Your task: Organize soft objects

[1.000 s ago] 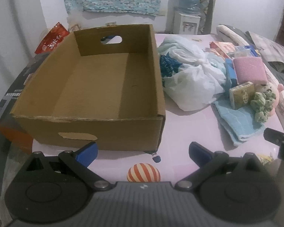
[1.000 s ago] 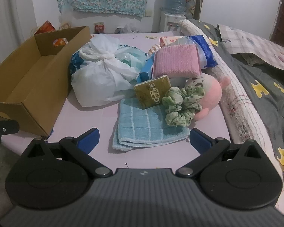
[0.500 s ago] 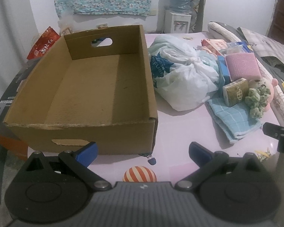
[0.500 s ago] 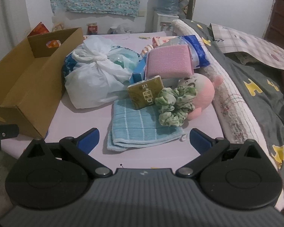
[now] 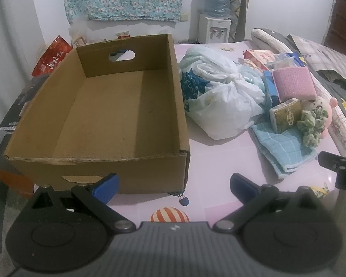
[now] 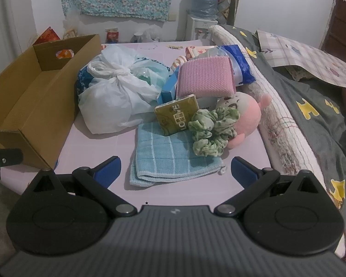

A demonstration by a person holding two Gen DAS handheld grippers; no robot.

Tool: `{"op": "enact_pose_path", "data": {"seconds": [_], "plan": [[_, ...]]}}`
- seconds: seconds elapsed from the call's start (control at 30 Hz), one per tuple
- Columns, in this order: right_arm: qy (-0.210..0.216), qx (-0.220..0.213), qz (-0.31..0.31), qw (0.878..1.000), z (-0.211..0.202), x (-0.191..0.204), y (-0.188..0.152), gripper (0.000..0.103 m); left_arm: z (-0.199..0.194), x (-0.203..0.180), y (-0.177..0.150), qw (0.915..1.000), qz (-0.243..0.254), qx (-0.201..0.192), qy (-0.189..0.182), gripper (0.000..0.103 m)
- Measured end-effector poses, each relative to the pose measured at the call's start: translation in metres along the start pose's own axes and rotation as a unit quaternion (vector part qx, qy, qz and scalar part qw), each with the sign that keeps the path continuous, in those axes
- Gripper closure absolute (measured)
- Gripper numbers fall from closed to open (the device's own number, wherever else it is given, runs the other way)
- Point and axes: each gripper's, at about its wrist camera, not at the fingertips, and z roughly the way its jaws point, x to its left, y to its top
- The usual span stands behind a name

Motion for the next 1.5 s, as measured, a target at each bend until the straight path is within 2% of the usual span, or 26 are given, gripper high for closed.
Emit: {"op": "enact_pose_path", "data": {"seconds": [1.5], "plan": [[0.004,0.001,-0.005,1.000,0.003,0.010,0.002,0.001,0.000,0.011,0.000,1.0000,-0.008,-0.004,0.005,0.000]]}}
